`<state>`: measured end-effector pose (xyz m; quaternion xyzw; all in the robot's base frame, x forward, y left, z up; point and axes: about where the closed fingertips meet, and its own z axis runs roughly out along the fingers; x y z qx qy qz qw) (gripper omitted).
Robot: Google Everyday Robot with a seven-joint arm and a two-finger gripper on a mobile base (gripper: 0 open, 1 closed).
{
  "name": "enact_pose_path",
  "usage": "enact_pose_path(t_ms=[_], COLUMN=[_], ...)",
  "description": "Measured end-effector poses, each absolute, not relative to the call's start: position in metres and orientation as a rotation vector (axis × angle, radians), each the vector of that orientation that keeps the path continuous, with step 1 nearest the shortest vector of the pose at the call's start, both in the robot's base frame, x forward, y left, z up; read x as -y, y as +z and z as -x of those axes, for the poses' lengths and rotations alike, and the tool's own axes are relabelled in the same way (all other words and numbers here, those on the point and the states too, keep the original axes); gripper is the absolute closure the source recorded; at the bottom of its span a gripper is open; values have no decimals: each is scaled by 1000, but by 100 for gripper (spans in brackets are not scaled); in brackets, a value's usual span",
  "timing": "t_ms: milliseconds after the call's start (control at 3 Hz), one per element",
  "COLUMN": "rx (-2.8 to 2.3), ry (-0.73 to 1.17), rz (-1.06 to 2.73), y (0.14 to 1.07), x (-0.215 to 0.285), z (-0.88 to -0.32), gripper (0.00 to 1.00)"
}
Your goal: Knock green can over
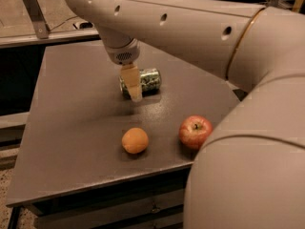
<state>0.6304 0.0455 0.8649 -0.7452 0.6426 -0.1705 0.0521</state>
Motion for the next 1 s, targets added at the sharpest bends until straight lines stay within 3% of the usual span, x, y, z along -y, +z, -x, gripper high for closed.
enact_pose_path(t_ms=[667, 1000], rx=[-1864, -1853], ry=[-260, -150], rz=[2067, 2049], y=[921, 923], x=[22, 21], z=[-614, -602], gripper=[0, 0])
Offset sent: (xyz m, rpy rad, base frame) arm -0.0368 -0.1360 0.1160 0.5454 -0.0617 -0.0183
